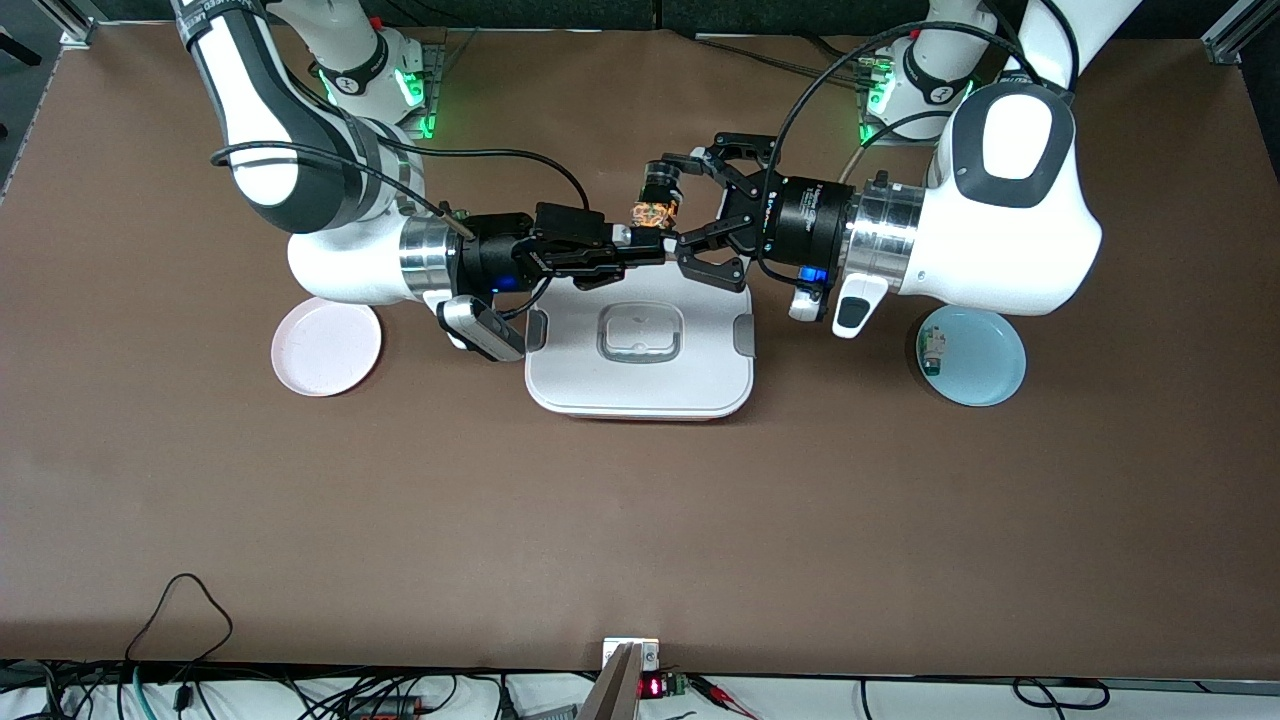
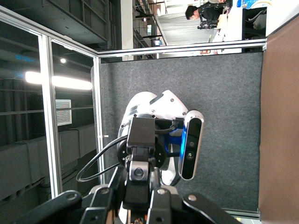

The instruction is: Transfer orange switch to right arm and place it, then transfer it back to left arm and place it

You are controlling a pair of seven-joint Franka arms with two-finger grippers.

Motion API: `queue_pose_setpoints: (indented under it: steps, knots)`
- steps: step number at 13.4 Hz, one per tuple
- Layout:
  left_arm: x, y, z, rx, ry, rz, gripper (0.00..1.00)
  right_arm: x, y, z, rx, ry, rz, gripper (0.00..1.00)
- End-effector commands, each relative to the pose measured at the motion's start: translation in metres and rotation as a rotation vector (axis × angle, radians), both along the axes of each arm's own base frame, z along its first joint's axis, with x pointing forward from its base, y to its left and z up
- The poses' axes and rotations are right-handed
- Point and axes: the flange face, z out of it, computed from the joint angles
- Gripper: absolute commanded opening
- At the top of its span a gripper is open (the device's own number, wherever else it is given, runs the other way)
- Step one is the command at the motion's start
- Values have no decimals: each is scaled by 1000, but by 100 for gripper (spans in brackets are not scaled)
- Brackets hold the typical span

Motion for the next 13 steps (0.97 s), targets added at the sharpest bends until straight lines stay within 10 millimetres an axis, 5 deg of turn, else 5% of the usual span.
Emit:
queue_pose_setpoints:
  steps: [1,3,5,6,13]
  knots:
    - [-2,-1,16,-29,-12,6,3,-2,9,-15,-8,-4,3,27]
    - [-2,-1,16,-29,-12,6,3,-2,8,-14,-8,-4,3,27]
    - [-2,-1,16,-29,-12,6,3,-2,8,-13,-8,5,7,61]
    - [-2,-1,16,-29,-12,6,3,-2,8,-12,-7,4,5,100]
    - [-2,0,16,-29,-14,7,3,-10,6,-6,-7,13,11,100]
